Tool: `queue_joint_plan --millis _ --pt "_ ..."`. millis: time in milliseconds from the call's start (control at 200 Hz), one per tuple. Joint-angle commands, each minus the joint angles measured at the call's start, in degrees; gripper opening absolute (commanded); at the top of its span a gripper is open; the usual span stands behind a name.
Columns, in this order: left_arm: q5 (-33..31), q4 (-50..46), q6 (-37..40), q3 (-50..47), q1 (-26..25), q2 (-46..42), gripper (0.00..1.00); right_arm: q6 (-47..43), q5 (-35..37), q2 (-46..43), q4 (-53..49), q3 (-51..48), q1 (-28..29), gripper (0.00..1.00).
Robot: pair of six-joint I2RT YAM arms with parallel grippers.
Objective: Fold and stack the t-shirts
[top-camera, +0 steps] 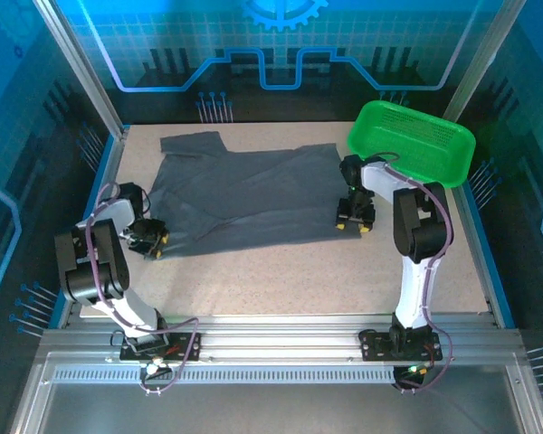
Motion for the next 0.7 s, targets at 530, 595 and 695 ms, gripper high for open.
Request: queue_joint_plan --millis 530,595,695 --pt "-0.6 -3.3 2.9 -1.7 -2.7 -1.9 0.42 1.5 -2.9 -0.2 1.9 -5.9 -0.3 0.42" --pt "-2.0 -2.7 2.0 -2.7 -2.8 -0.4 0.35 1.7 -2.0 -0.3 1.7 -6.1 -0.3 0.3" --pt "-4.6 -3.8 1.1 -3.4 -2.8 -0.1 0.23 1.7 -1.1 -0.9 0.8 -6.5 -0.2 0.11"
